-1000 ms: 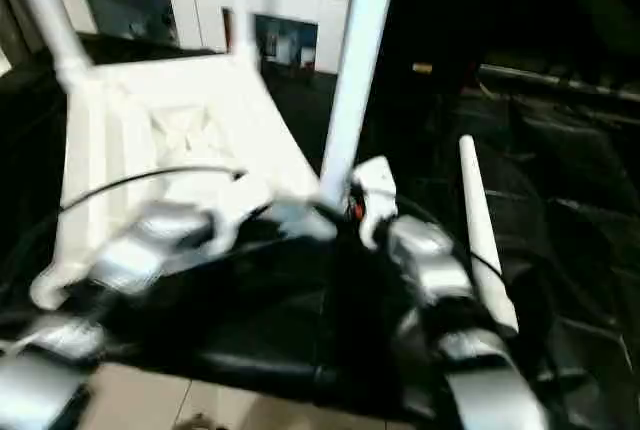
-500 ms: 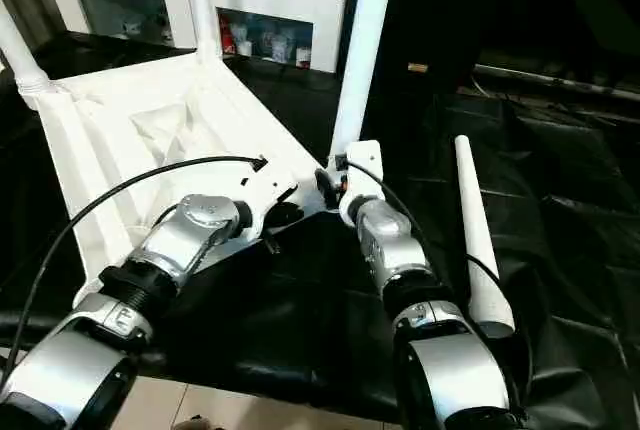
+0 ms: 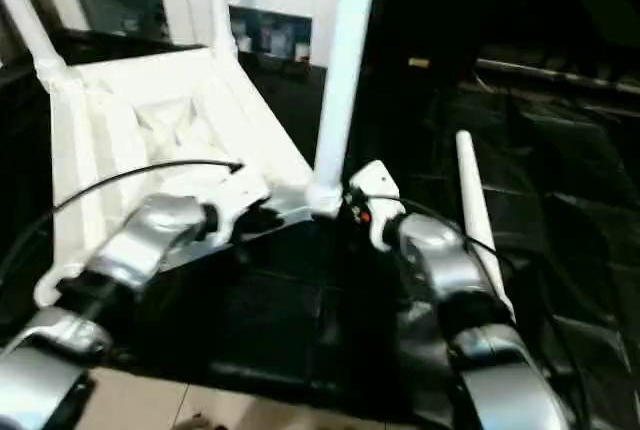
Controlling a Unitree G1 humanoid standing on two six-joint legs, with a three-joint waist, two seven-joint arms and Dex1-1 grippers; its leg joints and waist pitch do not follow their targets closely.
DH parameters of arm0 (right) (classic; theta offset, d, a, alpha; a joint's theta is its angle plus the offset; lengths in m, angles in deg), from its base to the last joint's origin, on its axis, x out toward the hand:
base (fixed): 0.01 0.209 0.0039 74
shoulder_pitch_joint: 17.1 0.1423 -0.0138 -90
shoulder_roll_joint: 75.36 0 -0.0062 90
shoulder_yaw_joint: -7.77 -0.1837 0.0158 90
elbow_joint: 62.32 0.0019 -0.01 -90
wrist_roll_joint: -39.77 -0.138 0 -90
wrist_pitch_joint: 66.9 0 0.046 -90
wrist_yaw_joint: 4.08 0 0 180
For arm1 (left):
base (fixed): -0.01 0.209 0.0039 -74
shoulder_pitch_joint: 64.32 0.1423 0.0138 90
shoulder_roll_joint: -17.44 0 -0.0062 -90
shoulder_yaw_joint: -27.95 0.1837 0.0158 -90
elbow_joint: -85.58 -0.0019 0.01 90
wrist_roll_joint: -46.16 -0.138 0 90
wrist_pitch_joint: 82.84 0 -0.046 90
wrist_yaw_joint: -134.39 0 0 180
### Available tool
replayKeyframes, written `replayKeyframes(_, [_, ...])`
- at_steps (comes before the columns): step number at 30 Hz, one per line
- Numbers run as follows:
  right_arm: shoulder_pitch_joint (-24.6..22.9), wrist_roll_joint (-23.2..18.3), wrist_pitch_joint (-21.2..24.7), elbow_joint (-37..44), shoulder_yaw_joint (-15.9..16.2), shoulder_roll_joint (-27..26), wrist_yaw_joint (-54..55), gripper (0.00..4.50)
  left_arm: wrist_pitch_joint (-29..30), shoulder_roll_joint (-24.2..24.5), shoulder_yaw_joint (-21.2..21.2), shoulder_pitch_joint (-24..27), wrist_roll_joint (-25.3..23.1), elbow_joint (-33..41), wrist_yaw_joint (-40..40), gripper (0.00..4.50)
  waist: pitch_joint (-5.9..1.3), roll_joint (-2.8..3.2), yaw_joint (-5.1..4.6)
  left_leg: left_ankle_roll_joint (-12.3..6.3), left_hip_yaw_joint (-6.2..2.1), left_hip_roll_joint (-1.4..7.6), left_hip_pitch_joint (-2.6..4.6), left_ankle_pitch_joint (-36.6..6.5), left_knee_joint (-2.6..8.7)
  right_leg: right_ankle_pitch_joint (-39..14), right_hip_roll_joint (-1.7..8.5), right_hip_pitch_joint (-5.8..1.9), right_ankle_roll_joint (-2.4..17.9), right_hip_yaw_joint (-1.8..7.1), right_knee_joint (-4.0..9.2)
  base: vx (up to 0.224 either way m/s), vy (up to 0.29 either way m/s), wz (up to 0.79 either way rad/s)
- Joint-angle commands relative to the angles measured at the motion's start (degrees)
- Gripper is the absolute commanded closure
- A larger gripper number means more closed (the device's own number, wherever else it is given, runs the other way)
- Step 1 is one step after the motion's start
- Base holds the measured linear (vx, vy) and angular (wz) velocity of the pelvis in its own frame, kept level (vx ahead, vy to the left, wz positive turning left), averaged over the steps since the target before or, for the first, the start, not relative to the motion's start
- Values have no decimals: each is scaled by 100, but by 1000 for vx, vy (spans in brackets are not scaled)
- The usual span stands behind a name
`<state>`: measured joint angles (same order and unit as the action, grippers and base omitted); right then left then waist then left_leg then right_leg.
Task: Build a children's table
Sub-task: Rotate leg to tighten
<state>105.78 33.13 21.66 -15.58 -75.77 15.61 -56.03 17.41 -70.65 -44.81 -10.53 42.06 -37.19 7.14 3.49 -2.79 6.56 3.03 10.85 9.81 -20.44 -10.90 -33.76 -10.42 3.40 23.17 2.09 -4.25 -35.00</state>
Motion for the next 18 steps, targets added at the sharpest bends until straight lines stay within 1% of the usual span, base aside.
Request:
replayKeyframes(1, [-34,-195,103,398,94,107,-522,46,-233,64,85,145,333,470,646,450,-364,7,47,-395,-180,412,31,-1006,400,-1382,623,-313,1120,349,442,0,0,0])
replayKeyframes(2, [-50,-208,112,443,127,128,-602,46,-243,115,103,181,361,549,756,450,-368,19,51,-382,-178,420,35,-979,402,-1311,620,-310,1154,349,426,0,0,0])
replayKeyframes(3, [-57,-213,116,462,140,137,-635,46,-248,136,111,196,372,582,802,450,-360,18,46,-378,-180,426,35,-979,410,-1285,614,-306,1173,349,422,0,0,0])
replayKeyframes(5, [-78,-215,101,532,196,157,-764,46,-186,218,139,253,394,710,935,450,-367,33,74,-363,-166,432,63,-982,398,-1218,618,-282,1220,352,419,0,0,0])
replayKeyframes(6, [-84,-214,100,573,213,147,-858,46,-168,249,144,278,403,760,971,450,-357,28,90,-352,-164,428,59,-1004,405,-1242,613,-282,1230,351,421,0,0,0])
replayKeyframes(8, [-92,-206,133,627,228,133,-973,46,-135,271,141,307,414,817,1004,450,-362,30,129,-331,-162,427,59,-980,403,-1209,612,-284,1220,354,412,0,0,0])
replayKeyframes(10, [-110,-155,137,658,280,148,-1046,46,-109,288,133,338,415,876,1049,450,-368,16,163,-304,-167,427,50,-937,403,-1181,625,-300,1205,354,400,0,0,0])
replayKeyframes(12, [-119,-80,88,630,339,176,-1060,46,-87,291,118,353,405,906,1075,450,-369,0,160,-306,-162,417,46,-901,400,-1158,621,-301,1186,353,400,0,0,0])
replayKeyframes(13, [-122,-66,77,621,355,186,-1074,46,-81,290,111,356,402,913,1080,450,-370,6,162,-304,-163,410,47,-886,398,-1188,619,-301,1165,351,401,0,0,0])
replayKeyframes(16, [-122,-74,79,618,355,199,-1076,46,-60,298,106,368,403,936,1094,450,-368,-7,162,-306,-164,408,42,-879,398,-1248,621,-303,1128,352,406,0,0,0])
replayKeyframes(18, [-103,-89,84,603,323,193,-1064,46,-51,305,106,376,404,949,1095,450,-372,-2,163,-305,-164,406,40,-863,395,-1250,618,-302,1116,352,406,0,0,0])
